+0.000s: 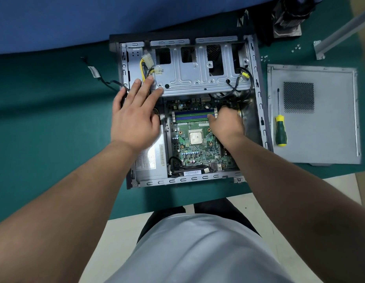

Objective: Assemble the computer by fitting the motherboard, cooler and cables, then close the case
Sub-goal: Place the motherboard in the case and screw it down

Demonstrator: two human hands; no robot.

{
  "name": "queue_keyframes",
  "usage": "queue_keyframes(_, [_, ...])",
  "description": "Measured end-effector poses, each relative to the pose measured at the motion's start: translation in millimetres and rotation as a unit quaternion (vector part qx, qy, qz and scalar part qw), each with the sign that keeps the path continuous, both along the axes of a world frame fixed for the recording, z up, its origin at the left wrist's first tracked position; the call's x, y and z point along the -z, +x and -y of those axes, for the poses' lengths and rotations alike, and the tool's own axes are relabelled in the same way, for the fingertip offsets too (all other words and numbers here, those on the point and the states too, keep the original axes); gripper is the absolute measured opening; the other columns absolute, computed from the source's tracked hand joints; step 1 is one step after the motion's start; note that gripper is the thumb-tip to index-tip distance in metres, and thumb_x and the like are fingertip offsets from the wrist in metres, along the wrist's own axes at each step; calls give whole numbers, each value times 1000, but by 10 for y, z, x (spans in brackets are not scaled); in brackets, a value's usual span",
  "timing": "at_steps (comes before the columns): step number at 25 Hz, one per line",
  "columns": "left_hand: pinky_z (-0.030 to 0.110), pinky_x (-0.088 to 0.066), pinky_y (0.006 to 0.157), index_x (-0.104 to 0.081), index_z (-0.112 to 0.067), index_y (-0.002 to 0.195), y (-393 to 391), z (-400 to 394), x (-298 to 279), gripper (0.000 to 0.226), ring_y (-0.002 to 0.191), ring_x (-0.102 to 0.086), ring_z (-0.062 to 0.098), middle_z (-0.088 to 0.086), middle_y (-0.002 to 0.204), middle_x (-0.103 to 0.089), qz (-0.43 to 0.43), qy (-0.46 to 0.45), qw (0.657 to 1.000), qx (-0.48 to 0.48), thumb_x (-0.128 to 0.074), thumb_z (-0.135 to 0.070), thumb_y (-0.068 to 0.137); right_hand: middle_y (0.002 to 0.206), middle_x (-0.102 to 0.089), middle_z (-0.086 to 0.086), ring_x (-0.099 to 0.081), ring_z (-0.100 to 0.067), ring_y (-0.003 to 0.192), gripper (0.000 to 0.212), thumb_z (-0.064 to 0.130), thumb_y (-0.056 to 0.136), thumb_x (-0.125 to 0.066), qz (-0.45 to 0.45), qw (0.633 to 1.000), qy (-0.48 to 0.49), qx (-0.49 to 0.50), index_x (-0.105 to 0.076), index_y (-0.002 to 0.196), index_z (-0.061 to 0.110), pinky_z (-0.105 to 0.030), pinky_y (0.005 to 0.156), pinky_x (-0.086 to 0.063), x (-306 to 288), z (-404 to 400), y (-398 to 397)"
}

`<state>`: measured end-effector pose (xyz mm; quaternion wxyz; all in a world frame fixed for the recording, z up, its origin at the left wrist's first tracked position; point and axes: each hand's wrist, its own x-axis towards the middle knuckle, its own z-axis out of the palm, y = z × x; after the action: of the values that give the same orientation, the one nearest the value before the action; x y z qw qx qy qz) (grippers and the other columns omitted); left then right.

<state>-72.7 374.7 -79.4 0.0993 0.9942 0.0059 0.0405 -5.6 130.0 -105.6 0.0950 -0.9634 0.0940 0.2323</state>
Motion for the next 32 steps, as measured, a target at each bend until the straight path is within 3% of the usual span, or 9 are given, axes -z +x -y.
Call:
queue_keyframes(3, [49, -12, 126, -41, -37, 151, -1, 13, 5, 65, 156, -21, 18, -10, 169, -24, 4, -1, 1000, 0, -40, -30, 87, 69, -55, -5, -51, -22, 56, 31, 19, 99, -57, -6, 1000, -16, 20, -51, 70, 11, -24, 49, -35, 46, -58, 73])
queue_keyframes(8, [49, -13, 126, -41, -37, 151, 4, -2, 4, 65, 156, -22, 18, -10, 169, -24, 4, -3, 1000, 3, -41, -30, 86, 82, -61, -9, -59, -29, 72, 13, 15, 101, -56, -18, 1000, -18, -16, -58, 91, 8, -31, 59, -42, 16, -78, 59])
queue_keyframes(11, [49, -12, 126, -41, -37, 151, 7, 3, 3, 65, 156, -21, 18, -10, 169, -23, 2, -2, 1000, 2, -42, -30, 86, 96, -60, -11, -65, -29, 84, 24, 26, 101, -61, 19, 996, -26, -89, -57, 109, 4, -34, 60, -48, -50, -14, -106])
queue_keyframes(13, [49, -13, 126, -41, -37, 151, 3, 6, 3, 65, 156, -21, 18, -10, 169, -23, 2, -2, 1000, 1, -43, -30, 86, 117, -57, -10, -63, -25, 98, 38, 23, 96, -67, 18, 979, 2, -202, -54, 128, 6, -37, 79, -58, -66, -19, -260])
queue_keyframes(15, [49, -12, 126, -41, -37, 151, -1, 3, 1, 65, 156, -21, 18, -9, 169, -23, 1, -3, 1000, 2, -43, -30, 87, 133, -51, -6, -54, -23, 120, 55, 24, 91, -73, -43, 943, 42, -329, -51, 140, 11, -39, 105, -51, -34, -71, -332])
queue_keyframes(16, [49, -12, 126, -41, -37, 151, -6, 6, -1, 65, 156, -21, 18, -9, 169, -23, 1, -4, 1000, 3, -43, -30, 87, 137, -49, -6, -50, -24, 126, 60, 25, 90, -75, -66, 926, 37, -370, -50, 142, 11, -40, 109, -48, -12, -104, -337])
queue_keyframes(24, [48, -10, 127, -40, -37, 152, -8, 8, -14, 65, 156, -21, 18, -9, 170, -22, -5, -5, 1000, 1, -42, -30, 87, 116, -56, -9, -58, -28, 111, 49, -4, 82, -74, -17, 912, -19, -408, -58, 126, 9, -41, 92, -57, 67, -270, -315])
queue_keyframes(29, [48, -10, 127, -40, -37, 152, -15, 22, -44, 64, 156, -20, 18, -9, 170, -22, -12, -8, 1000, 2, -41, -31, 88, 123, -55, -9, -56, -27, 117, 53, -2, 83, -75, -21, 913, -7, -407, -57, 131, 11, -38, 100, -54, 89, -234, -374])
queue_keyframes(32, [46, -8, 127, -39, -38, 152, -31, 27, -57, 63, 157, -19, 17, -10, 170, -21, -20, -9, 1000, 3, -40, -31, 89, 144, -46, -8, -48, -29, 132, 59, 20, 93, -70, -100, 911, 12, -400, -48, 148, 16, -40, 111, -46, -27, -150, -326])
